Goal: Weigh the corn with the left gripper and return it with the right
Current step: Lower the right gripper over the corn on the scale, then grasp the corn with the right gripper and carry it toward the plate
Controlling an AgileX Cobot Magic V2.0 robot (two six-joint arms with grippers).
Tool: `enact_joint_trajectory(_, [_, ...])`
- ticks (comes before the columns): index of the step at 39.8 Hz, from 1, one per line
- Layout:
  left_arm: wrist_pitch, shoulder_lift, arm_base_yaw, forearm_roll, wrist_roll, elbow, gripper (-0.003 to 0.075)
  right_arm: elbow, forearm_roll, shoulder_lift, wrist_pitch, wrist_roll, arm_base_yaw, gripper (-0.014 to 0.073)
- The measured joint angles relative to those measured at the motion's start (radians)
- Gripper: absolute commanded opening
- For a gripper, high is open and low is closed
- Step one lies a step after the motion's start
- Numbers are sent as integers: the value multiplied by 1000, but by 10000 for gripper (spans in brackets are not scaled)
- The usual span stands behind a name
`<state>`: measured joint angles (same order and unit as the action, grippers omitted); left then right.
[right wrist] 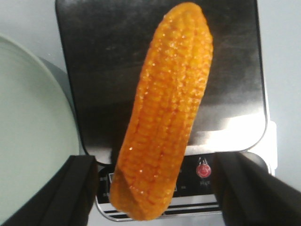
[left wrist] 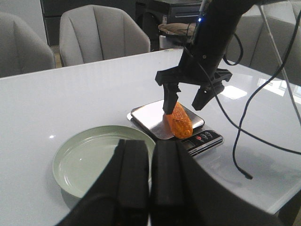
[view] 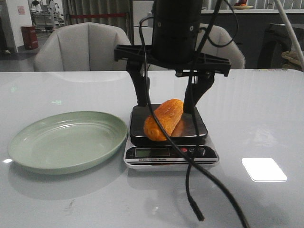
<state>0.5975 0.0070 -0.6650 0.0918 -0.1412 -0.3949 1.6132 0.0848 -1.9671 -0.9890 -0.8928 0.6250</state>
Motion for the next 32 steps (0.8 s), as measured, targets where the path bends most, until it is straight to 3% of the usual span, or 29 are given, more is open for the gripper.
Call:
enact_joint_trajectory(6, [0,-4,0,0,0,0,113,0,-4,-43,-3,-10,0,565])
enact_joint_trajectory(14, [0,-4,0,0,0,0,113,3,-9,-82,14,-12,0,241])
enact_joint_trajectory(18, [0,-4,0,0,0,0,113,27,-19,-84,39,-12,2,144])
enact_joint_trajectory(25, [0,-4,0,0,0,0,113,122,-39,-86,65,5,39,143])
enact_joint_trajectory(32, [0,-4,0,0,0,0,113,152,-62,-90,179,46,128,143])
